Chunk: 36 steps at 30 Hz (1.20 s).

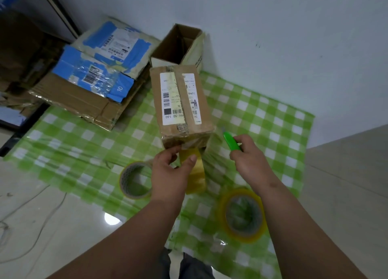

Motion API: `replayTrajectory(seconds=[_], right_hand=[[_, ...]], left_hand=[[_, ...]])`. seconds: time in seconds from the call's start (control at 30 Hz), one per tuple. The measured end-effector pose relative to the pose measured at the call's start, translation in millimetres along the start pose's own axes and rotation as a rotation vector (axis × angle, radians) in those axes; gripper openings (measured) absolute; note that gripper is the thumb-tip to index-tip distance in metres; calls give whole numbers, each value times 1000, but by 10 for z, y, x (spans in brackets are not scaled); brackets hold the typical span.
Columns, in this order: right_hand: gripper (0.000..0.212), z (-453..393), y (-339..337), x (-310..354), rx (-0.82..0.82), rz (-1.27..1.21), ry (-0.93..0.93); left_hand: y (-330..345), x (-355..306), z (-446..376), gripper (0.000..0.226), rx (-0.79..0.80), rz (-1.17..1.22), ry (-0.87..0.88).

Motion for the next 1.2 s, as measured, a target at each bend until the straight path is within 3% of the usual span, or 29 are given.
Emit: replayTrajectory(seconds=[0.13,0.27,0.57,0.9,1.2], right_hand=[[21,204,37,132,127,-81,-125],[19,329,47,228,224,-33,-233],[3,359,235,445,234,258,-371],[12,288,405,611,183,521,-523],[12,197,307,574,142,568,-499]], left_hand=[[43,-51,-6,7,-15,76,-35],[70,3,0,21,8,115,-99],[63,22,-14,24,-2,249,-155],[77,16,-41,14,21,244,-136],[62,33,-69,18,35,227,-133]])
Point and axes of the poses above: each hand's wrist, its own z-axis away from the middle knuckle, its own y-axis out of the palm, x = y × z, the point moved 5 cm from there along -z, towards the middle knuckle, and after that the axes turned 11 degrees about -z, right-handed, at the moved point
